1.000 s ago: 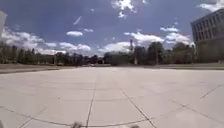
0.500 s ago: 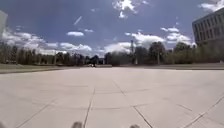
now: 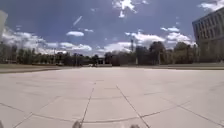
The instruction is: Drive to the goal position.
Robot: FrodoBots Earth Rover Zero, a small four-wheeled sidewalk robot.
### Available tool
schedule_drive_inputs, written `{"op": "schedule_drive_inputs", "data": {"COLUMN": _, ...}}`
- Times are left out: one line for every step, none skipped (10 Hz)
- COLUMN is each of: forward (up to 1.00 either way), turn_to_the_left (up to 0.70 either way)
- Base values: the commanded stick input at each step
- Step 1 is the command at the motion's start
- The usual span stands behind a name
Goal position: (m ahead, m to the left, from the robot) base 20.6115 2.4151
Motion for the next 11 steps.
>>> {"op": "schedule_drive_inputs", "data": {"forward": 0.7, "turn_to_the_left": 0.0}}
{"op": "schedule_drive_inputs", "data": {"forward": 0.7, "turn_to_the_left": 0.0}}
{"op": "schedule_drive_inputs", "data": {"forward": 0.7, "turn_to_the_left": 0.0}}
{"op": "schedule_drive_inputs", "data": {"forward": 0.7, "turn_to_the_left": 0.0}}
{"op": "schedule_drive_inputs", "data": {"forward": 0.7, "turn_to_the_left": 0.0}}
{"op": "schedule_drive_inputs", "data": {"forward": 0.7, "turn_to_the_left": 0.0}}
{"op": "schedule_drive_inputs", "data": {"forward": 0.7, "turn_to_the_left": 0.0}}
{"op": "schedule_drive_inputs", "data": {"forward": 0.7, "turn_to_the_left": 0.0}}
{"op": "schedule_drive_inputs", "data": {"forward": 0.7, "turn_to_the_left": 0.0}}
{"op": "schedule_drive_inputs", "data": {"forward": 0.7, "turn_to_the_left": 0.0}}
{"op": "schedule_drive_inputs", "data": {"forward": 0.7, "turn_to_the_left": 0.0}}
